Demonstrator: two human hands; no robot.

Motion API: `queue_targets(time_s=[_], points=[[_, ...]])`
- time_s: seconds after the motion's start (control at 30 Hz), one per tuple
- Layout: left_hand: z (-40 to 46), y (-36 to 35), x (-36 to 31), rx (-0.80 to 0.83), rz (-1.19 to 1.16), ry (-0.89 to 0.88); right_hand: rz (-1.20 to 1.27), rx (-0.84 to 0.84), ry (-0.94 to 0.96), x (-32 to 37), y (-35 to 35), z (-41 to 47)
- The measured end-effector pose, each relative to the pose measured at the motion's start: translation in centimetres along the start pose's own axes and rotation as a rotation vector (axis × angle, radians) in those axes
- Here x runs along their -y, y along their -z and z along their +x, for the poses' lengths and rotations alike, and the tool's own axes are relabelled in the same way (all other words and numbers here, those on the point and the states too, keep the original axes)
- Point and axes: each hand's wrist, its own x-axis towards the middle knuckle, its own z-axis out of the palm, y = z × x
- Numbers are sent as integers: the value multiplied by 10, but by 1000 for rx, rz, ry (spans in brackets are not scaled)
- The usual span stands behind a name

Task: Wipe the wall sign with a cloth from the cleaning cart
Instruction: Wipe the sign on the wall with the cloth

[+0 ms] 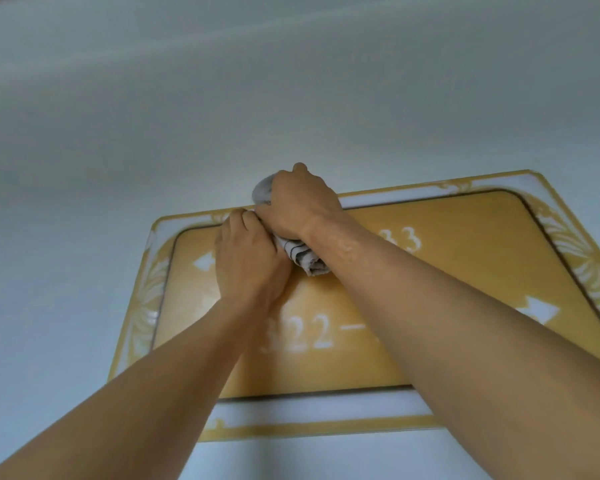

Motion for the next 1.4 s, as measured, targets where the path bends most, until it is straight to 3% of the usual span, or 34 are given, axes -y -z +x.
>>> queue_targets(time_s=[0.27,0.67,0.8,0.97,1.4], points=[[-4,32,76,-74,39,31,83,9,74,55,-43,15],[-11,80,172,-2,228,61,131,-7,78,120,-90,24],[-16,97,218,32,210,31,-19,-16,50,157,-107,22],[-27,101,248,35,163,-155,-158,-59,-4,175,-117,20],[-59,98,246,174,105,-58,-438,-65,15,204,-130,-26]])
